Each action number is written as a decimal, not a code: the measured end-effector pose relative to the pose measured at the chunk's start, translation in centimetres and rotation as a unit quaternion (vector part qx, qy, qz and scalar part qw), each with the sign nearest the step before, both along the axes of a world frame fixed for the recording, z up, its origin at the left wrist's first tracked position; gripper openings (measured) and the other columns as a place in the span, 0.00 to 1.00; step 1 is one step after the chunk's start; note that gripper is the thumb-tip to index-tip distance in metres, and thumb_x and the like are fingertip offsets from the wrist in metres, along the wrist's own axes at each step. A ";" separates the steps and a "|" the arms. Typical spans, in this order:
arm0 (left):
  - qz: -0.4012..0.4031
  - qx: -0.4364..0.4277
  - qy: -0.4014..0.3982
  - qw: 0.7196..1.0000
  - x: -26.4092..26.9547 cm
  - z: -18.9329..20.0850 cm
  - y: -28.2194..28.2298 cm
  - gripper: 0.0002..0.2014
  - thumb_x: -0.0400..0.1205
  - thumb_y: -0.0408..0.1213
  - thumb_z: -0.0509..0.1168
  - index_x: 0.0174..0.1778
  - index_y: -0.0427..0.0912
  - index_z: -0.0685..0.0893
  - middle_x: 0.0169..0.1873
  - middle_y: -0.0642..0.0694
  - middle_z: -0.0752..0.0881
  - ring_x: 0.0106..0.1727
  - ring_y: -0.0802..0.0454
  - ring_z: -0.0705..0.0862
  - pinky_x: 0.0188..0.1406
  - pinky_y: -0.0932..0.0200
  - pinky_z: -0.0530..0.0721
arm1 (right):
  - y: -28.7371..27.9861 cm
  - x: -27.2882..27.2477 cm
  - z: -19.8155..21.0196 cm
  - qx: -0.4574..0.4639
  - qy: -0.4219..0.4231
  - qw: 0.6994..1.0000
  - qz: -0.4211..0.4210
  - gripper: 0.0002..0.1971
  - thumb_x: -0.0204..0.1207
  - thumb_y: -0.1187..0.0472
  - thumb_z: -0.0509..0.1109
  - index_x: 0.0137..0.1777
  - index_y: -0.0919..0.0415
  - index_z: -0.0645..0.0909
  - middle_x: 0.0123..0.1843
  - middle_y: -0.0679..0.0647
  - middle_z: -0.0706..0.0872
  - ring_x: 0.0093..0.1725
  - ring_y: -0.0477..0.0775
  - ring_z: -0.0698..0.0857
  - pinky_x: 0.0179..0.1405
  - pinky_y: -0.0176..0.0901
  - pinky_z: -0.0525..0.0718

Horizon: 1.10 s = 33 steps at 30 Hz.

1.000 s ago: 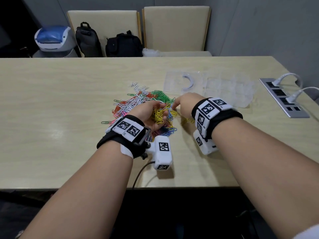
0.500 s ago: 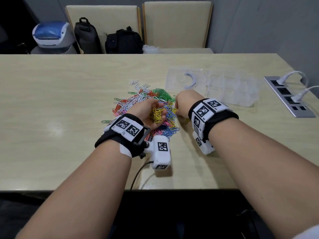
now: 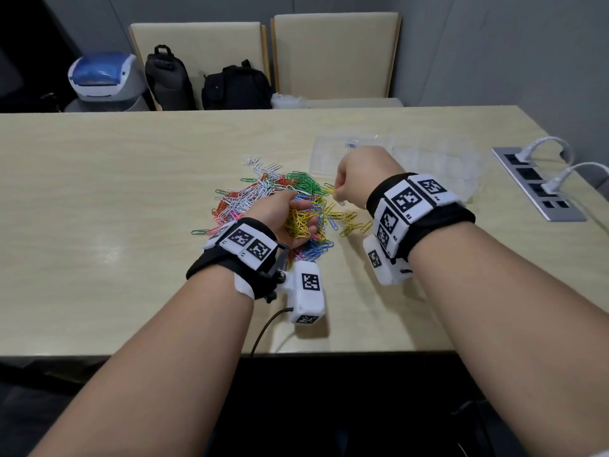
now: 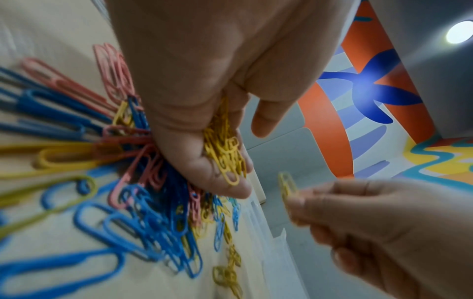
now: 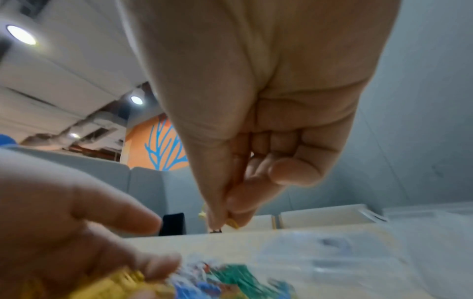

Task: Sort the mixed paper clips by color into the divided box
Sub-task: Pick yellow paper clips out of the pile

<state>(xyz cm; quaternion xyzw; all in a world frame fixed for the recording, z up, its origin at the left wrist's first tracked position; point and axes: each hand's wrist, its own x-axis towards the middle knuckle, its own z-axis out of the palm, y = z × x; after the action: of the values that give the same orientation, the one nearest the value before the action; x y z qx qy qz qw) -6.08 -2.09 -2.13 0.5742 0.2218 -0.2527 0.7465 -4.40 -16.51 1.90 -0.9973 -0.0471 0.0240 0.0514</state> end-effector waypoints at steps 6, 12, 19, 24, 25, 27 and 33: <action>0.013 -0.078 0.028 0.996 -0.5 0.1 -1.1 0.19 0.88 0.45 0.52 0.40 0.37 0.78 0.31 0.39 0.81 0.32 0.49 0.81 0.27 0.64 0.82 | 1.5 -2.0 2.3 0.051 0.038 0.997 0.043 0.12 0.78 0.52 0.68 0.48 0.58 0.90 0.43 0.53 0.91 0.48 0.54 0.88 0.50 0.44 0.84; 0.030 -0.074 0.028 0.996 -0.5 -0.4 -0.6 0.13 0.87 0.38 0.56 0.38 0.39 0.78 0.29 0.43 0.80 0.24 0.54 0.82 0.22 0.66 0.83 | -1.0 -2.1 -1.1 -0.089 0.133 0.987 -0.007 0.18 0.73 0.57 0.71 0.63 0.58 0.83 0.55 0.56 0.87 0.52 0.57 0.87 0.46 0.42 0.83; 0.021 -0.054 0.033 0.998 -0.4 -0.2 -0.5 0.14 0.88 0.39 0.55 0.36 0.41 0.77 0.25 0.48 0.80 0.21 0.54 0.85 0.19 0.70 0.79 | -0.8 -2.2 -3.3 -0.096 0.089 0.991 0.037 0.14 0.79 0.62 0.65 0.63 0.61 0.80 0.59 0.59 0.85 0.60 0.61 0.83 0.54 0.44 0.80; 0.033 -0.054 0.025 0.998 -0.2 -0.4 -0.5 0.13 0.86 0.37 0.59 0.36 0.40 0.78 0.30 0.46 0.81 0.21 0.55 0.84 0.20 0.69 0.80 | -0.6 -2.1 -3.5 -0.115 0.082 0.989 0.037 0.10 0.78 0.66 0.63 0.56 0.65 0.82 0.55 0.61 0.86 0.55 0.62 0.84 0.44 0.42 0.77; 0.036 -0.055 0.025 0.998 -0.2 -0.5 -0.4 0.13 0.86 0.37 0.59 0.36 0.39 0.78 0.29 0.44 0.82 0.21 0.55 0.83 0.20 0.69 0.81 | -0.5 -2.0 -3.6 -0.118 0.081 0.989 0.037 0.09 0.78 0.65 0.64 0.54 0.65 0.82 0.53 0.61 0.86 0.54 0.62 0.84 0.43 0.42 0.77; 0.038 -0.056 0.025 0.997 -0.2 -0.6 -0.4 0.13 0.86 0.37 0.60 0.36 0.39 0.79 0.29 0.44 0.82 0.20 0.56 0.82 0.20 0.69 0.81 | -0.6 -1.9 -3.4 -0.124 0.078 0.988 0.038 0.05 0.78 0.65 0.64 0.49 0.63 0.81 0.52 0.61 0.86 0.50 0.62 0.84 0.42 0.43 0.77; 0.032 -0.062 0.019 0.997 -0.2 -0.3 -0.4 0.11 0.87 0.35 0.57 0.42 0.35 0.81 0.32 0.41 0.82 0.31 0.54 0.82 0.23 0.67 0.82 | -0.8 -1.7 -1.9 -0.109 0.062 0.992 0.031 0.09 0.77 0.60 0.67 0.51 0.65 0.84 0.44 0.58 0.86 0.47 0.60 0.84 0.40 0.42 0.79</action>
<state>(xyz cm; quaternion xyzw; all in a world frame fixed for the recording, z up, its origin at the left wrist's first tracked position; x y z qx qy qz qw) -6.30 -2.52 -2.46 0.5150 0.2379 -0.2527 0.7838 -6.10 -17.28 -0.02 -0.9916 -0.0717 0.0922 -0.0555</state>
